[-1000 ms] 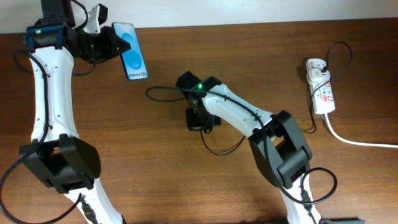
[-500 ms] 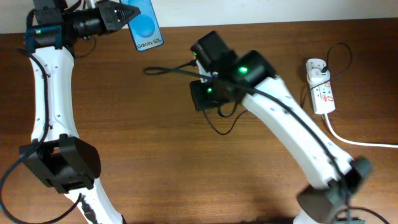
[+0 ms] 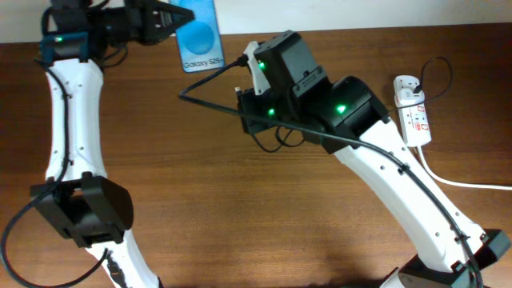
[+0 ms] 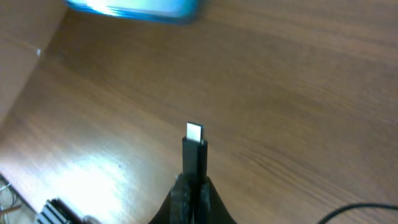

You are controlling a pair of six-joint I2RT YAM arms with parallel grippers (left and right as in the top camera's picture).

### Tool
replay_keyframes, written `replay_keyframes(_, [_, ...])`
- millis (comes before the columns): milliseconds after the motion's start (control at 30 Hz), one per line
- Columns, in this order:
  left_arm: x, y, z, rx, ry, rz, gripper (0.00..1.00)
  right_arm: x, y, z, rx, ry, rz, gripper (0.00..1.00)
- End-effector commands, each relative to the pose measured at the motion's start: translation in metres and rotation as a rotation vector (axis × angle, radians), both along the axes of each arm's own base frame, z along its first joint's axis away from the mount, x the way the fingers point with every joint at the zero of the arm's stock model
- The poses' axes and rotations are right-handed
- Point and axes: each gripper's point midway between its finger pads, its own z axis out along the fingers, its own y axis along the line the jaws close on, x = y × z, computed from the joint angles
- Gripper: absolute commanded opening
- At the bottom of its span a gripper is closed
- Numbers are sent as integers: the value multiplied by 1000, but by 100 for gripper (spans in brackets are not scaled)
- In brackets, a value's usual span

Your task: Plug charger to phone and switch on socket

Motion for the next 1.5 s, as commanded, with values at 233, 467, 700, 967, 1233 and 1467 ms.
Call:
replay_keyframes(233, [-18, -19, 16, -23, 47, -79, 0, 0, 21, 27, 107, -58, -1, 4])
replay_keyframes(467, [-19, -22, 16, -25, 66, -85, 0, 10, 30, 13, 135, 6, -59, 4])
replay_keyframes(700, [-18, -22, 17, -24, 62, -85, 0, 12, 41, 22, 188, -13, -27, 4])
replay_keyframes(967, [-19, -22, 17, -24, 62, -85, 0, 13, 42, 20, 190, -8, -32, 4])
replay_keyframes(1233, [-19, -22, 17, -24, 62, -85, 0, 14, 41, 20, 200, 6, -48, 4])
replay_keyframes(1467, [-19, -22, 17, -24, 62, -85, 0, 14, 41, 20, 199, 5, -50, 4])
